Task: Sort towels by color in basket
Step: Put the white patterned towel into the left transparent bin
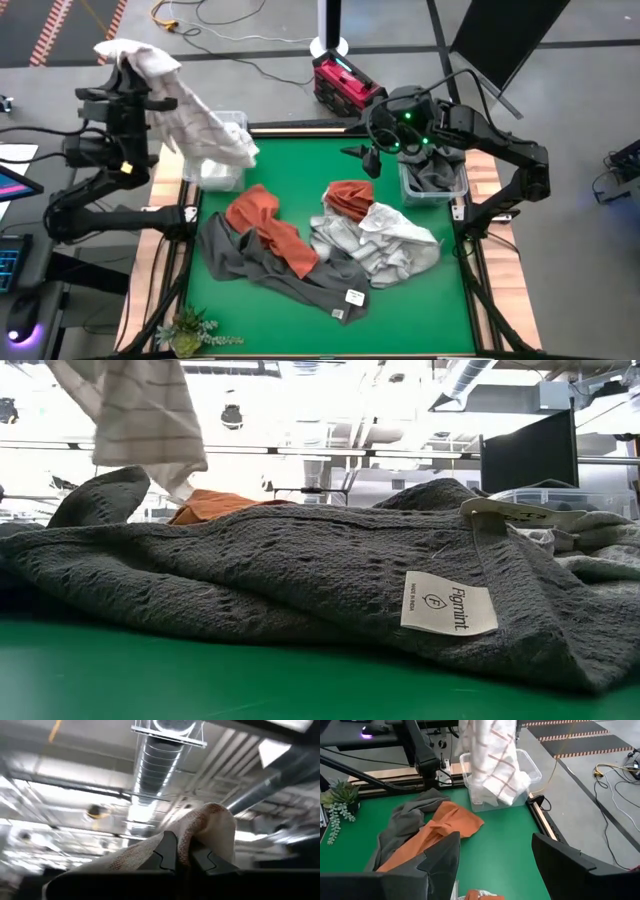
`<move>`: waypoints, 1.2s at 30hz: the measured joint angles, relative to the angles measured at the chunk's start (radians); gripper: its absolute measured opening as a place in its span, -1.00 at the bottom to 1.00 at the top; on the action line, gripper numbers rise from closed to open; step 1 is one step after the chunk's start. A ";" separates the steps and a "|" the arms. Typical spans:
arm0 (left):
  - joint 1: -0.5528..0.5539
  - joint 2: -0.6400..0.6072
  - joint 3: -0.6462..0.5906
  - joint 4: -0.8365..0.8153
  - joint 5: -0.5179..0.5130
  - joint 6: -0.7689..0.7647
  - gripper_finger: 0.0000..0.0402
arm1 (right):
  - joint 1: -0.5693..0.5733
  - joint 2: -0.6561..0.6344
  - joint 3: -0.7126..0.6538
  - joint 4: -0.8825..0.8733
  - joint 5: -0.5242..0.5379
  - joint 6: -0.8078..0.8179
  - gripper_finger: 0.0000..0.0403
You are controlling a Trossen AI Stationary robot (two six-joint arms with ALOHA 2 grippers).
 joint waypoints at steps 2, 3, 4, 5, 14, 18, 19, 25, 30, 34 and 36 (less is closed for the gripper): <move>0.029 0.002 0.000 0.026 0.005 0.039 -0.99 | 0.000 0.000 0.000 0.005 0.000 0.000 0.37; 0.043 0.004 0.000 0.045 0.006 0.042 -0.99 | 0.001 0.000 0.000 0.004 0.000 0.001 0.37; 0.057 0.007 0.000 0.071 0.014 0.038 -0.98 | 0.001 0.000 0.000 0.004 0.000 0.004 0.37; 0.072 0.007 0.000 0.098 0.026 0.027 -0.98 | 0.001 0.000 0.000 0.004 0.000 0.007 0.37; 0.214 0.057 0.041 0.211 0.083 -0.125 -0.98 | 0.016 0.000 0.000 0.010 0.000 0.027 0.37; 0.294 0.106 0.095 0.244 0.085 -0.224 -0.97 | 0.030 0.000 0.000 0.028 0.000 0.027 0.37; 0.314 0.120 0.111 0.267 0.096 -0.254 -0.97 | 0.032 0.000 0.000 0.032 0.000 0.027 0.37; 0.414 0.192 0.216 0.222 0.123 -0.398 -0.97 | 0.050 0.000 0.000 0.054 0.001 0.027 0.37; 0.441 0.203 0.258 -0.082 0.132 -0.470 -0.98 | 0.056 0.000 0.000 0.050 0.001 0.030 0.37; 0.442 0.184 0.260 -0.436 0.107 -0.609 -0.99 | 0.056 0.000 0.000 0.047 0.002 0.030 0.37; 0.449 0.170 0.258 -0.599 0.093 -0.653 -0.99 | 0.056 0.000 0.000 0.047 0.002 0.029 0.37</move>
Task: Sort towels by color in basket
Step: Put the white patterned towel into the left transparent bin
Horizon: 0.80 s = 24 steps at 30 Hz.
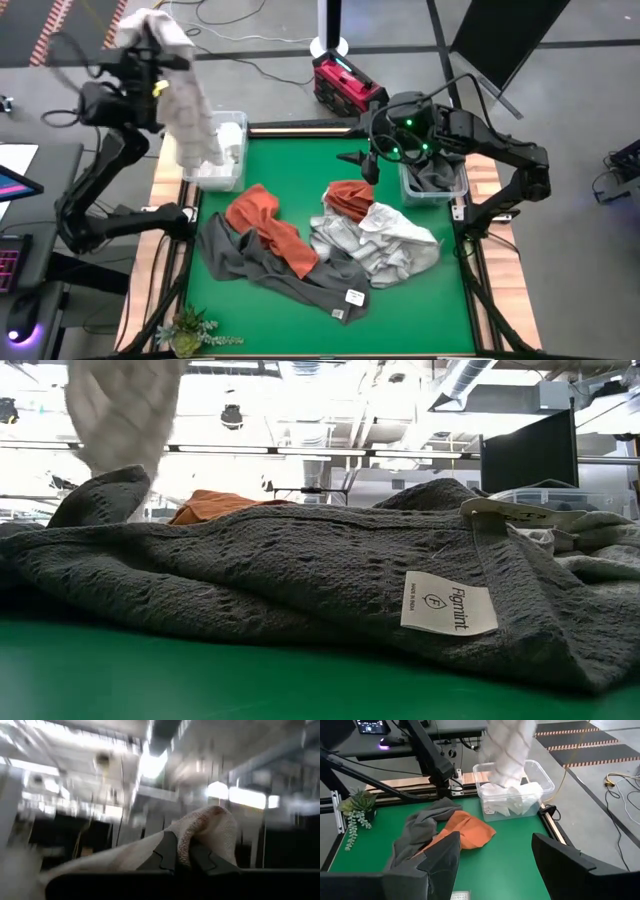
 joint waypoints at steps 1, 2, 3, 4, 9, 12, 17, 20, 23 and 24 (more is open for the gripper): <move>0.005 -0.007 -0.007 -0.046 0.000 -0.019 -0.99 | -0.001 0.000 0.000 0.000 0.000 -0.001 0.37; 0.008 -0.013 -0.015 -0.076 0.001 -0.039 -0.99 | -0.004 0.000 0.000 0.000 0.000 -0.004 0.37; 0.012 -0.017 -0.023 -0.094 0.008 -0.061 -0.99 | -0.007 0.000 0.000 0.000 0.000 -0.007 0.37; 0.015 -0.019 -0.028 -0.107 0.018 -0.084 -0.99 | -0.010 0.000 0.000 0.000 0.000 -0.010 0.37; 0.037 -0.032 -0.030 -0.191 0.072 -0.238 -0.99 | -0.024 0.000 0.000 0.001 0.001 -0.025 0.37; 0.044 -0.063 -0.030 -0.356 0.114 -0.340 -0.99 | -0.024 0.000 0.000 0.001 0.003 -0.026 0.37; 0.044 -0.100 -0.030 -0.738 0.129 -0.451 -1.00 | -0.023 0.000 0.000 0.001 0.003 -0.029 0.37; 0.044 -0.106 -0.031 -0.869 0.138 -0.503 -1.00 | -0.023 0.000 0.000 0.001 0.003 -0.034 0.37; 0.045 -0.106 -0.030 -0.997 0.175 -0.536 -1.00 | -0.031 0.000 0.000 0.005 0.002 -0.052 0.37; 0.045 -0.103 -0.030 -1.039 0.185 -0.543 -1.00 | -0.033 0.000 0.000 0.005 0.002 -0.053 0.37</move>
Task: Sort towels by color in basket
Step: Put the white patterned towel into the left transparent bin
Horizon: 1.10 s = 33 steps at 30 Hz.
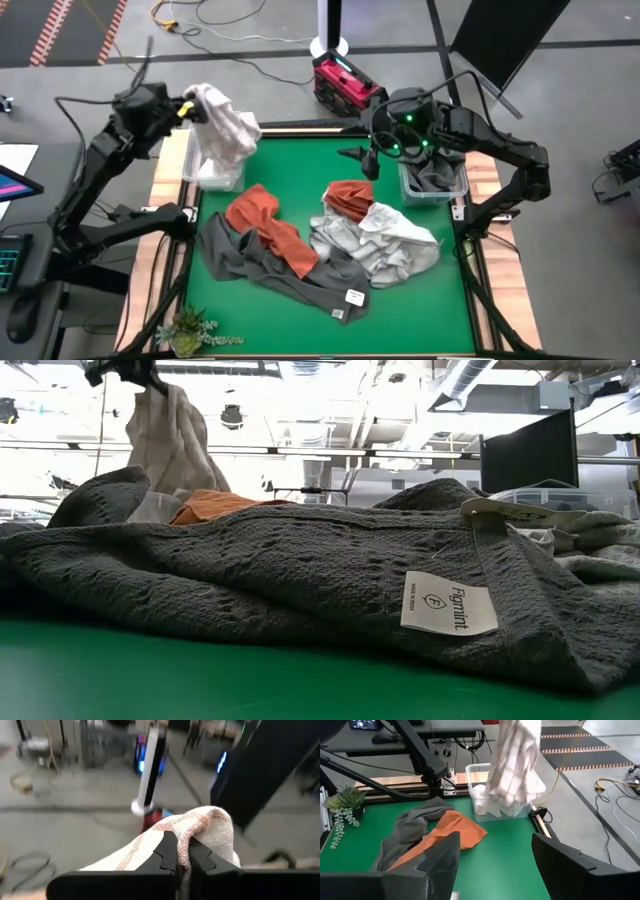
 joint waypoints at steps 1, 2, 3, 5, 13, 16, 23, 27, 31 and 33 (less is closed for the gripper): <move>0.000 0.004 0.000 -0.041 0.011 -0.012 -1.00 | -0.003 0.000 0.000 0.000 0.000 0.000 0.37; 0.000 0.009 0.000 -0.084 0.036 -0.026 -1.00 | -0.003 0.000 0.000 0.000 0.000 0.000 0.37; 0.000 0.016 0.000 -0.125 0.065 -0.043 -1.00 | -0.003 0.000 0.000 0.000 0.000 0.000 0.37; 0.000 0.027 0.000 -0.192 0.110 -0.079 -1.00 | -0.003 0.000 0.000 0.001 0.000 -0.001 0.37; 0.000 0.011 -0.001 -0.351 0.311 -0.188 -0.97 | 0.017 0.000 0.000 0.000 0.000 0.020 0.37; 0.004 0.007 -0.001 -0.486 0.241 -0.187 -0.99 | 0.027 0.000 0.000 0.003 -0.001 0.014 0.37; 0.005 -0.017 -0.001 -0.482 -0.119 -0.209 -0.98 | 0.020 0.000 0.000 0.005 -0.001 -0.007 0.37; 0.006 -0.082 -0.001 -0.420 -0.360 -0.237 -0.99 | 0.021 0.000 0.000 0.000 -0.001 0.003 0.37; 0.005 -0.154 0.000 -0.360 -0.533 -0.263 -0.98 | 0.027 0.000 0.000 -0.001 -0.002 0.008 0.37; 0.005 -0.180 0.000 -0.327 -0.560 -0.255 -0.98 | 0.027 0.000 0.000 0.000 -0.002 0.008 0.37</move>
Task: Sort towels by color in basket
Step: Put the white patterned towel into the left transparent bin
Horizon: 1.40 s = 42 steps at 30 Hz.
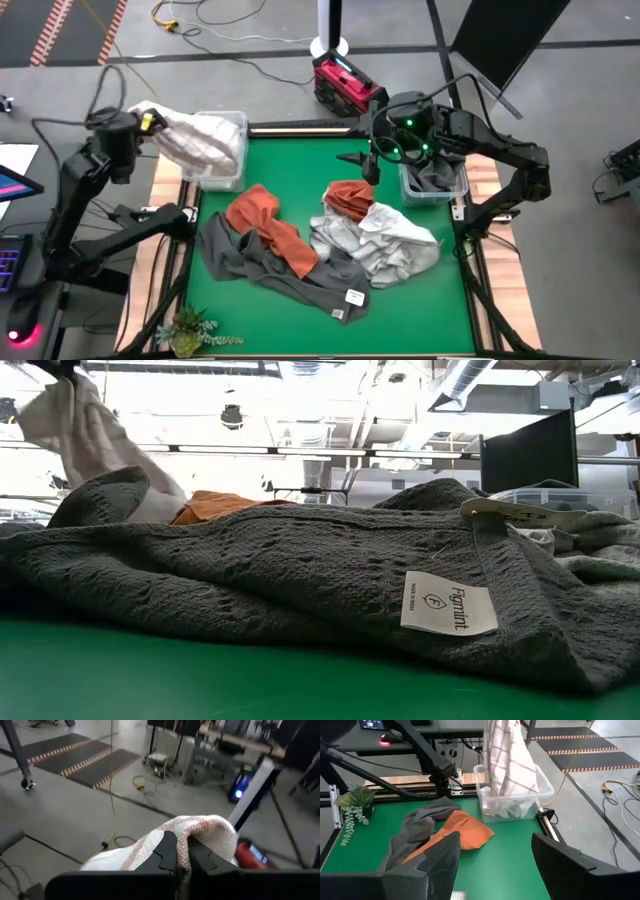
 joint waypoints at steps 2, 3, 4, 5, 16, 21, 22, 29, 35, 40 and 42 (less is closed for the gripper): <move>0.000 -0.013 0.000 0.020 0.000 0.025 -0.98 | -0.002 0.000 0.000 0.001 0.000 -0.001 0.37; 0.000 -0.014 0.000 0.034 0.012 0.041 -0.97 | -0.005 0.000 0.000 0.003 0.000 -0.002 0.37; 0.000 -0.015 0.000 0.046 0.039 0.057 -0.97 | -0.010 0.000 0.000 0.007 0.000 -0.007 0.37; 0.000 -0.010 0.000 0.056 0.088 0.073 -0.97 | -0.013 0.000 0.000 0.010 0.000 -0.009 0.37; -0.006 0.176 -0.097 0.247 0.601 0.107 -0.98 | -0.030 0.000 0.000 0.050 0.000 -0.018 0.37; -0.014 0.197 -0.238 0.439 0.668 0.039 -0.99 | -0.014 0.000 0.000 0.048 0.000 0.012 0.37; -0.013 0.197 -0.268 0.462 0.670 0.022 -0.99 | -0.009 0.000 0.000 0.048 0.000 0.015 0.37; 0.021 0.201 -0.510 0.652 0.766 -0.146 -0.99 | 0.020 0.000 0.000 0.048 0.000 0.016 0.37; 0.053 0.233 -0.625 0.804 0.795 -0.284 -0.99 | 0.018 0.000 0.000 0.048 0.000 0.029 0.37; 0.076 0.262 -0.630 0.885 0.794 -0.362 -0.99 | 0.026 0.000 0.000 0.048 0.000 0.043 0.37; 0.082 0.270 -0.630 0.935 0.791 -0.392 -0.98 | 0.032 0.000 0.000 0.048 0.000 0.043 0.37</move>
